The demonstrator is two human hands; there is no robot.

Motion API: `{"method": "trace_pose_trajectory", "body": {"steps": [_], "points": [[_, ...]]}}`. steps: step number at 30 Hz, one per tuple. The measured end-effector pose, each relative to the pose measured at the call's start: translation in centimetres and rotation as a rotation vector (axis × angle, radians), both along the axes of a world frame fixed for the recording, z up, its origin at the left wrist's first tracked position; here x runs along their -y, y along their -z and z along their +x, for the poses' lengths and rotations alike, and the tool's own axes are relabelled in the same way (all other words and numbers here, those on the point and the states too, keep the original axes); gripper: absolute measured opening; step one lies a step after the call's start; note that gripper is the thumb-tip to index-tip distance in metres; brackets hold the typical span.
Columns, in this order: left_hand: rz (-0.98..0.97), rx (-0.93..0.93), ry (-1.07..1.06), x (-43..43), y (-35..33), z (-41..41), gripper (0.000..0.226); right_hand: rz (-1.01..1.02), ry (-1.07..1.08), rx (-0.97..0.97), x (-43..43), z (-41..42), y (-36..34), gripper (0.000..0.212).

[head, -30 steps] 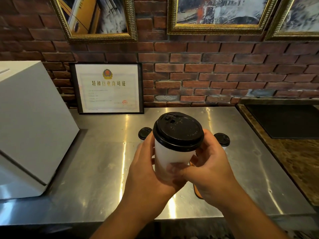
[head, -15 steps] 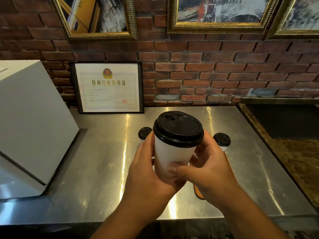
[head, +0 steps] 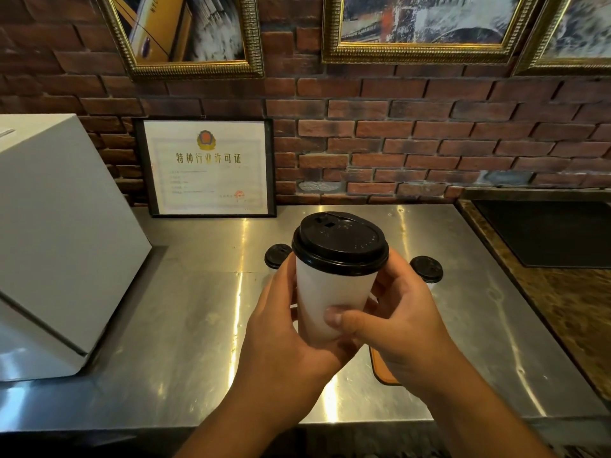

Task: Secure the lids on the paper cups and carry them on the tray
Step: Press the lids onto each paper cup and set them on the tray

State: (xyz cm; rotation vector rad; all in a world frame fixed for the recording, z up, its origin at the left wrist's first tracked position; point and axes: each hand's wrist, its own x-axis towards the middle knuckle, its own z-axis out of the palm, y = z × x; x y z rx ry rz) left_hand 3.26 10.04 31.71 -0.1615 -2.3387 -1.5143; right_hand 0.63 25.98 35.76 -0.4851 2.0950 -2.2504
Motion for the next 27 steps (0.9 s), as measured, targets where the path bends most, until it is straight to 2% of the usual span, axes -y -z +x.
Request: {"method": "trace_pose_trajectory", "body": {"steps": [6,10,16,22,27], "points": [[0.003,-0.003,0.011,-0.03,-0.5,0.38,0.113,0.022,0.077,-0.003,0.12,-0.18,-0.28,0.074],[0.003,0.007,-0.004,-0.04,-0.7,0.47,0.113,0.003,0.029,0.017,0.1,-0.08,-0.57,0.082],[0.0,0.009,0.017,-0.32,-0.64,0.36,0.115,-0.02,0.072,0.001,0.22,0.03,-0.65,0.076],[0.018,0.014,0.01,-0.1,-0.66,0.3,0.114,-0.025,0.005,0.027,0.09,0.1,-0.87,0.084],[0.027,0.026,0.027,-0.35,-1.01,0.33,0.11,0.001,0.068,0.005,0.37,0.17,-0.81,0.08]]}}
